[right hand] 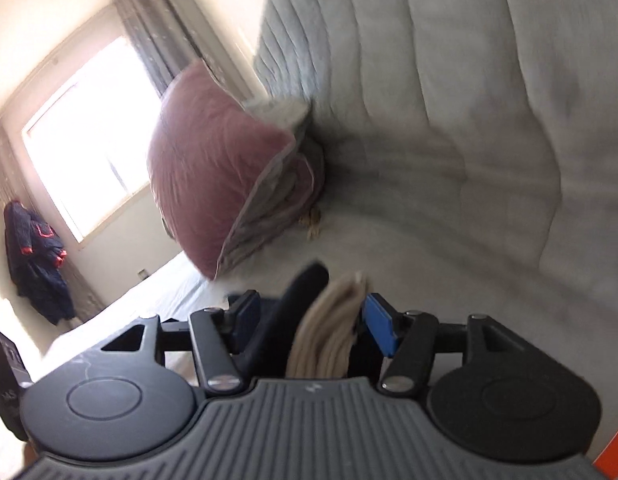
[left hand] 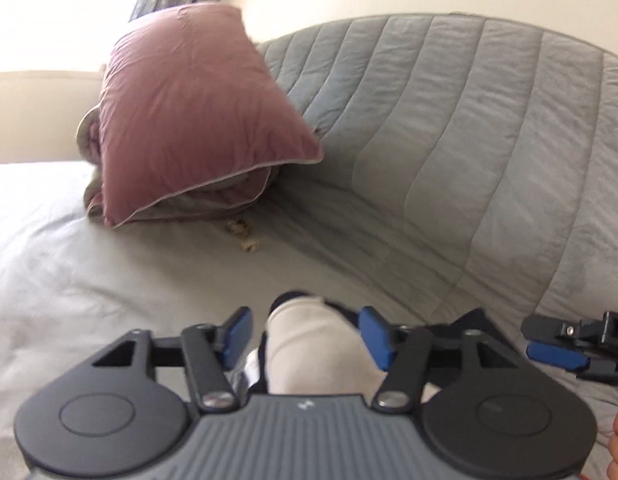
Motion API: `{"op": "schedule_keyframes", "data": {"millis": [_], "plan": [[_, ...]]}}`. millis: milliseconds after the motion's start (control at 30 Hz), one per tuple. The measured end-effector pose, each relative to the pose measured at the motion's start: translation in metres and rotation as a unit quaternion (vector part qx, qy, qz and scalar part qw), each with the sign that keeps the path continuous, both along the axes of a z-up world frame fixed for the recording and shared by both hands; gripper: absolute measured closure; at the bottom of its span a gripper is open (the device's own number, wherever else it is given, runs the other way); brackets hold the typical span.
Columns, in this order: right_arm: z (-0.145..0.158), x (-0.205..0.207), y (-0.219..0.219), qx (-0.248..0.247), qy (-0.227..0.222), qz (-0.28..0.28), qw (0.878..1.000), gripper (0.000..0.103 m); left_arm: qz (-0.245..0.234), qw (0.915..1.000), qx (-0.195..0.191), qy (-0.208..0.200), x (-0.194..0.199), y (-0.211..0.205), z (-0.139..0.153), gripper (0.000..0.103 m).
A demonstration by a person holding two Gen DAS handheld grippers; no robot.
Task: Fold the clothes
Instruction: 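Carry the bundle with both grippers onto the folded clothes stack, then open both grippers to release the bundle on the stack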
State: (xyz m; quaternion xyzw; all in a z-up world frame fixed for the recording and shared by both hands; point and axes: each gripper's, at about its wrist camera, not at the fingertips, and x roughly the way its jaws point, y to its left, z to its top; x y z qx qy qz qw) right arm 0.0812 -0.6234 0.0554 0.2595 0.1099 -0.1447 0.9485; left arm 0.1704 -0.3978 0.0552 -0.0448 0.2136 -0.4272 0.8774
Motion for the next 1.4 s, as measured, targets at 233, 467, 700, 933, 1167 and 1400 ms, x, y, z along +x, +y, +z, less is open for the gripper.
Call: {"op": "schedule_keyframes", "data": {"millis": [233,467,700,933,1167,1400], "plan": [[-0.009,0.034,0.027,-0.103,0.031,0.040,0.993,0.076,-0.034,0.9975,0.061,0.007,0.006,-0.027,-0.017,0.078],[-0.053,0.050,0.010,-0.087,0.080,-0.007,0.993,0.080,-0.022,0.9969,0.075,-0.008,0.006,-0.040,-0.043,0.078],[-0.027,0.039,0.026,-0.100,0.071,-0.010,0.992,0.066,-0.010,0.9973,0.071,-0.017,-0.012,-0.032,-0.018,0.058],[0.000,0.011,0.053,-0.121,0.078,-0.003,0.990,0.056,0.000,0.9945,0.104,-0.012,-0.041,-0.005,0.010,0.054],[0.021,-0.024,0.085,-0.121,0.090,0.008,0.988,0.046,0.018,0.9909,0.132,0.020,-0.079,0.028,0.029,0.043],[0.030,-0.065,0.124,-0.102,0.095,0.024,0.990,0.037,0.038,0.9857,0.156,0.050,-0.121,0.064,0.037,0.021]]}}
